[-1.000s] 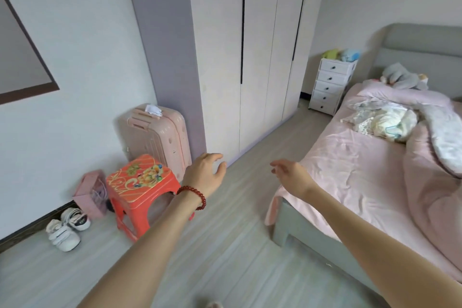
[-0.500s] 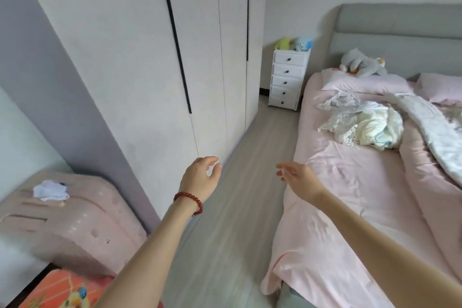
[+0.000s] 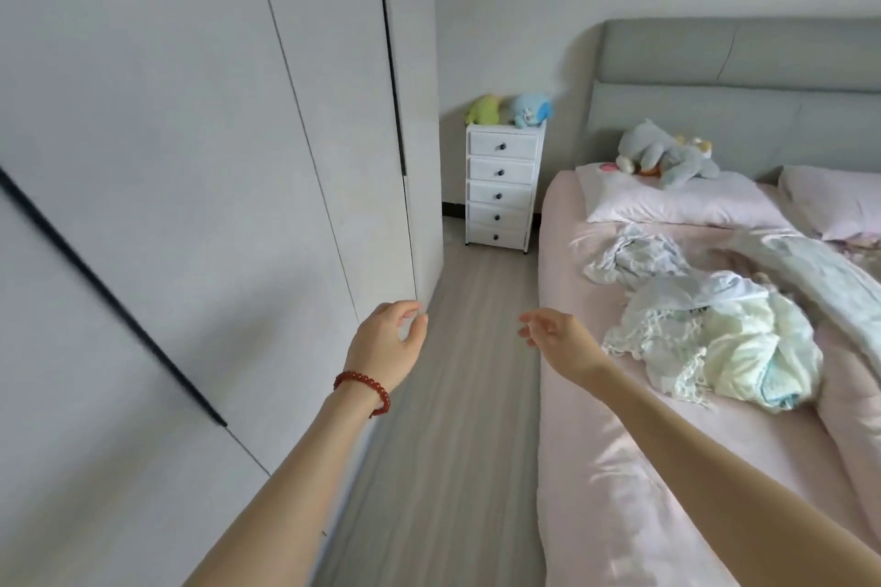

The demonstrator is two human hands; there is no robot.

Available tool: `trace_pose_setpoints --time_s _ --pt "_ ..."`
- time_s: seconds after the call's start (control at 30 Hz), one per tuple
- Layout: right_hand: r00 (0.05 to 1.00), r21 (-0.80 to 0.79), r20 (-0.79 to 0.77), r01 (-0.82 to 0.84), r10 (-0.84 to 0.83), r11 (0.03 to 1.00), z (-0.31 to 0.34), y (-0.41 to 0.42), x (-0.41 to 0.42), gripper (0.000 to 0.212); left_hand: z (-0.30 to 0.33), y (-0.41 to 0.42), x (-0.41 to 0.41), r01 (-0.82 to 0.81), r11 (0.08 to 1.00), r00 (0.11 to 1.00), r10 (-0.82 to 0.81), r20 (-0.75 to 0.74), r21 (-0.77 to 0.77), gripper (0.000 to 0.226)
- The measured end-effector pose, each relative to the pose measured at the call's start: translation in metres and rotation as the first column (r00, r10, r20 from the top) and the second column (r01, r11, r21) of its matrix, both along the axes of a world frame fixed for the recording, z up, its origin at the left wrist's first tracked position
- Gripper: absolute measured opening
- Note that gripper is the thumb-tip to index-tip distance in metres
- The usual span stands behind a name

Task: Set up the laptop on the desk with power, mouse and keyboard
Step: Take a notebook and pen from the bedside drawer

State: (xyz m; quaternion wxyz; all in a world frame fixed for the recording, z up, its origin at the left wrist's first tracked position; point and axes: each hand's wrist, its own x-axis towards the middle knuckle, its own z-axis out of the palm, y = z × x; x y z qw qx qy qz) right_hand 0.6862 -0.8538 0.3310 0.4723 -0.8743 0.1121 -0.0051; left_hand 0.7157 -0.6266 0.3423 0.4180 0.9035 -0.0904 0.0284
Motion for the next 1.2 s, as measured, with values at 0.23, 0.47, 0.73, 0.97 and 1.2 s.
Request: trace_pose_setpoints --time_s 0.23,0.47,0.73,0.97,1.2 --pt "0.997 0.02 -0.073 -0.014 0.015 1.0 -0.019 -0.052 0.211 0.03 -0.034 -0.039 0.211 -0.077 0.996 0.993 0.074 -0.09 -0.035 0.023" --pt "0.991 0.009 -0.134 0.015 -0.014 1.0 -0.036 -0.111 0.431 0.033 -0.044 -0.115 0.451 0.032 0.999 0.996 -0.034 -0.077 -0.016 0.026" --pt "0.977 -0.016 -0.106 0.185 -0.186 0.983 -0.02 -0.231 0.64 0.03 -0.022 -0.264 0.704 0.21 0.977 0.973 -0.212 -0.092 -0.032 0.027" --pt "0.962 -0.079 -0.105 0.247 -0.254 0.966 -0.066 -0.33 0.819 0.033 -0.087 -0.367 0.883 0.257 0.966 0.941 -0.252 -0.225 -0.007 0.029" --pt "0.953 -0.162 -0.17 0.223 -0.25 0.961 -0.111 -0.415 1.007 0.036 -0.144 -0.458 1.066 0.124 0.992 0.879 -0.111 -0.464 -0.002 0.034"
